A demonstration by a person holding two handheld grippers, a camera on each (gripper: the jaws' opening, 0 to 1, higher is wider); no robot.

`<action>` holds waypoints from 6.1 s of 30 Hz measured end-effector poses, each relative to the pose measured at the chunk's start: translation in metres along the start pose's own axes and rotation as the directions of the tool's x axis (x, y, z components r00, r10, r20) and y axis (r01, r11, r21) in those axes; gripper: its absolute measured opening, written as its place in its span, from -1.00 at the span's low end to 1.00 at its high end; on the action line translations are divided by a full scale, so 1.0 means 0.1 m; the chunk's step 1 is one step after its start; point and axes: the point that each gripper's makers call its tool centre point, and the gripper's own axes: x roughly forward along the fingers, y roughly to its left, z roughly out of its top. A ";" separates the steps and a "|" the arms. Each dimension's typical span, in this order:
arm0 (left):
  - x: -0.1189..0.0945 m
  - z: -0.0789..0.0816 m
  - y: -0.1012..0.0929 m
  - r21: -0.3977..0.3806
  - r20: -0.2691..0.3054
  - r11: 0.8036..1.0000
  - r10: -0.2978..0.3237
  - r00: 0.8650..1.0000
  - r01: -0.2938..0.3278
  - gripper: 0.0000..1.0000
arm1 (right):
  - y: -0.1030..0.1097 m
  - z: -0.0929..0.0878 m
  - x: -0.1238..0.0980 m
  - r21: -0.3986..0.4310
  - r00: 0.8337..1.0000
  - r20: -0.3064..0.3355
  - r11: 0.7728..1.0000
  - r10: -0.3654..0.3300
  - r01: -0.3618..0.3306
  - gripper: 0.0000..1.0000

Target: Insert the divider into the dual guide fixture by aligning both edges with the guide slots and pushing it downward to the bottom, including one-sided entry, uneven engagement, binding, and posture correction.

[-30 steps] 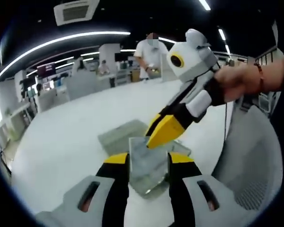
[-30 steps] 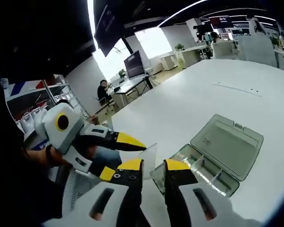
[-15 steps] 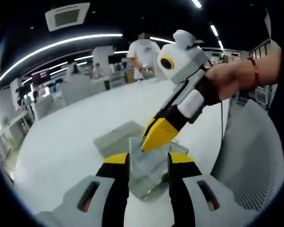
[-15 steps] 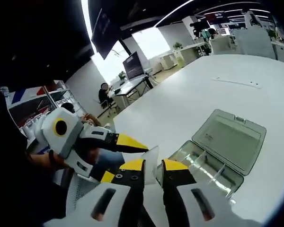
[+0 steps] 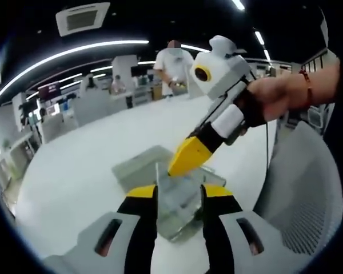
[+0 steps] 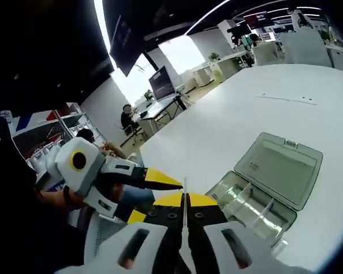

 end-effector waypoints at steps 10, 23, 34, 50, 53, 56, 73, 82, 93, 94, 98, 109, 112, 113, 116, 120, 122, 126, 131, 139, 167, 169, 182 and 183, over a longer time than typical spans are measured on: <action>-0.07 -0.01 0.09 -0.022 -0.001 0.999 0.027 1.000 -0.027 -0.31 | -0.04 0.10 0.01 -0.082 1.000 0.003 0.996 -0.020 0.020 -1.00; -0.17 -0.05 0.24 -0.073 0.015 0.994 0.085 0.996 -0.083 -0.30 | -0.05 0.09 0.09 -0.301 0.994 -0.103 0.954 -0.034 0.001 -1.00; -0.30 -0.11 0.32 -0.112 0.027 0.989 0.105 0.994 -0.101 -0.19 | -0.07 0.14 0.15 -0.383 0.988 -0.151 0.923 -0.019 -0.041 -1.00; -0.39 -0.11 0.36 -0.155 0.087 0.984 0.098 0.991 -0.084 0.03 | -0.08 0.20 0.33 -0.493 0.973 -0.230 0.860 0.013 -0.129 -1.00; -0.40 -0.14 0.41 -0.151 0.082 0.985 0.102 0.991 -0.089 0.07 | -0.08 0.17 0.36 -0.498 0.968 -0.250 0.854 0.023 -0.149 -1.00; -0.40 -0.16 0.44 -0.165 0.075 0.982 0.105 0.992 -0.092 0.14 | -0.08 0.17 0.39 -0.516 0.968 -0.249 0.840 0.039 -0.166 -1.00; -0.55 -0.36 0.53 -0.206 0.021 0.965 0.171 0.985 -0.163 0.85 | -0.12 0.09 0.45 -0.573 0.962 -0.269 0.793 0.057 -0.207 -1.00; -0.57 -0.40 0.53 -0.238 0.032 0.958 0.174 0.984 -0.161 0.89 | -0.17 0.00 0.47 -0.579 0.959 -0.278 0.788 0.050 -0.209 -1.00; -0.58 -0.43 0.54 -0.242 0.025 0.957 0.174 0.984 -0.163 0.86 | -0.21 -0.04 0.47 -0.598 0.957 -0.290 0.774 0.033 -0.207 -1.00; -0.58 -0.42 0.53 -0.240 0.024 0.957 0.171 0.985 -0.161 0.86 | -0.20 -0.05 0.48 -0.595 0.956 -0.292 0.775 0.039 -0.213 -1.00; -0.57 -0.39 0.50 -0.238 0.030 0.959 0.164 0.986 -0.152 0.85 | -0.22 -0.08 0.49 -0.600 0.953 -0.302 0.770 0.033 -0.217 -1.00; -0.55 -0.37 0.47 -0.246 0.026 0.957 0.162 0.986 -0.151 0.84 | -0.25 -0.08 0.53 -0.594 0.952 -0.303 0.775 0.033 -0.215 -1.00; -0.55 -0.36 0.47 -0.246 0.024 0.957 0.167 0.986 -0.156 0.83 | -0.27 -0.09 0.53 -0.597 0.952 -0.305 0.773 0.031 -0.216 -1.00; -0.55 -0.36 0.46 -0.249 0.026 0.956 0.167 0.986 -0.155 0.83 | -0.27 -0.09 0.53 -0.596 0.951 -0.306 0.773 0.032 -0.217 -1.00; -0.56 -0.38 0.47 -0.251 0.019 0.956 0.164 0.986 -0.154 0.83 | -0.29 -0.10 0.53 -0.589 0.952 -0.303 0.779 0.032 -0.214 -1.00; -0.55 -0.37 0.47 -0.259 0.025 0.954 0.165 0.986 -0.153 0.82 | -0.31 -0.13 0.53 -0.600 0.947 -0.320 0.770 0.019 -0.218 -1.00; -0.55 -0.36 0.46 -0.263 0.025 0.953 0.164 0.986 -0.152 0.81 | -0.32 -0.14 0.54 -0.602 0.945 -0.326 0.768 0.015 -0.219 -1.00; -0.54 -0.34 0.44 -0.257 0.023 0.955 0.158 0.987 -0.147 0.81 | -0.34 -0.16 0.57 -0.596 0.942 -0.337 0.775 -0.004 -0.210 -1.00; -0.55 -0.34 0.46 -0.261 0.026 0.953 0.166 0.986 -0.154 0.78 | -0.33 -0.23 0.61 -0.614 0.934 -0.357 0.758 -0.021 -0.218 -1.00; -0.55 -0.35 0.45 -0.276 0.027 0.949 0.163 0.986 -0.149 0.77 | -0.35 -0.24 0.62 -0.611 0.933 -0.359 0.764 -0.033 -0.208 -1.00; -0.49 -0.35 0.42 -0.286 0.010 0.949 0.141 0.990 -0.132 0.72 | -0.48 -0.44 0.79 -0.617 0.899 -0.421 0.763 -0.118 -0.190 -1.00; -0.49 -0.35 0.43 -0.285 0.012 0.950 0.141 0.990 -0.131 0.72 | -0.49 -0.44 0.79 -0.614 0.897 -0.425 0.766 -0.120 -0.188 -1.00; -0.46 -0.34 0.35 -0.283 0.004 0.953 0.112 0.994 -0.107 0.72 | -0.51 -0.48 0.82 -0.642 0.888 -0.431 0.746 -0.163 -0.175 -1.00; -0.45 -0.34 0.35 -0.283 0.004 0.953 0.111 0.994 -0.105 0.72 | -0.52 -0.48 0.82 -0.648 0.886 -0.431 0.742 -0.168 -0.175 -1.00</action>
